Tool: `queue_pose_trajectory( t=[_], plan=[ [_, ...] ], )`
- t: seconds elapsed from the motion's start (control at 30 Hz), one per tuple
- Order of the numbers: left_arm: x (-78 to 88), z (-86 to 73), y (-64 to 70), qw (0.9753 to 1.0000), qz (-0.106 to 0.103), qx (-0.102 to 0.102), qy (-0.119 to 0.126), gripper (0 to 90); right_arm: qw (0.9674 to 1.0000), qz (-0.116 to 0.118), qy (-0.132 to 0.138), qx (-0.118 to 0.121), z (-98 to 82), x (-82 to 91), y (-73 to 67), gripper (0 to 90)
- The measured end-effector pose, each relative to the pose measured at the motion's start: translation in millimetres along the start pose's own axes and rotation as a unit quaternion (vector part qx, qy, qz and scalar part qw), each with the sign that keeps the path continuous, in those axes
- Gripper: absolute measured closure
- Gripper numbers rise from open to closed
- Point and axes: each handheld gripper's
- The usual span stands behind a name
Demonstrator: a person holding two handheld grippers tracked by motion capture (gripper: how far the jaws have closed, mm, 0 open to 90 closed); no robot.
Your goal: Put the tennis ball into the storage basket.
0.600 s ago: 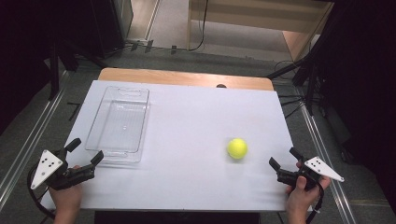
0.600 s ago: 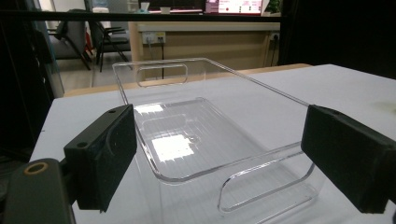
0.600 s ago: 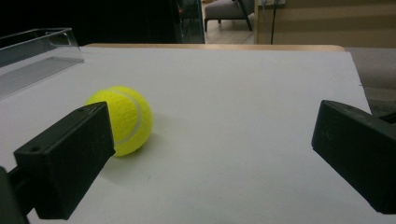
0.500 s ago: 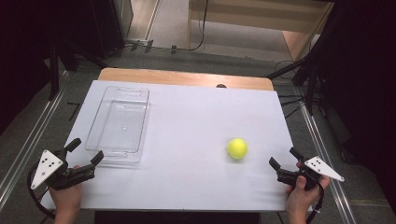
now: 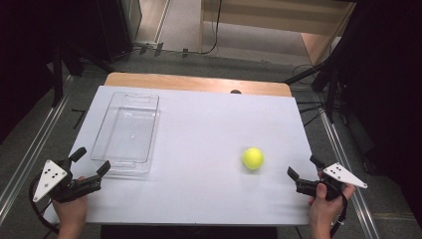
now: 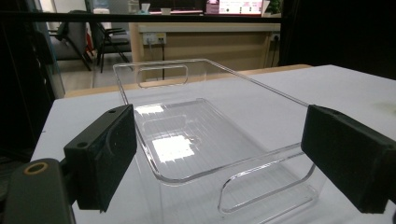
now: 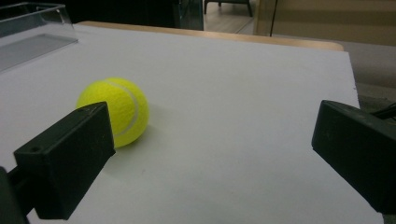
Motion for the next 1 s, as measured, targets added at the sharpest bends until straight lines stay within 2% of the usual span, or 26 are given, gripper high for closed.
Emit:
queue_pose_trajectory(
  t=[0.13,0.33,0.67,1.0],
  plan=[
    [-0.6,0.1,0.1,1.0000,-0.001,-0.001,0.001,11.1,0.9998,0.007,-0.018,0.005,5.2,-1.9,-2.1,0.0],
    [0.1,-0.1,0.0,1.0000,-0.001,0.002,0.004,11.1,0.9994,0.020,-0.027,0.009,12.8,-5.2,-5.1,0.0],
    [-0.7,-0.1,0.6,1.0000,0.000,0.000,0.003,11.1,0.9968,0.046,-0.058,0.030,24.6,-15.9,-12.4,0.0],
    [-0.9,-0.2,1.2,1.0000,0.000,-0.001,0.003,11.1,0.9933,0.067,-0.087,0.035,32.1,-26.4,-18.8,0.0]
  ],
)
Point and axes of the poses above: each handheld gripper's, and its own axes: x roughly backward along the jaws, z roughly out of its top, y roughly to its right, and after that the axes turned 7 degrees about z, right-handed
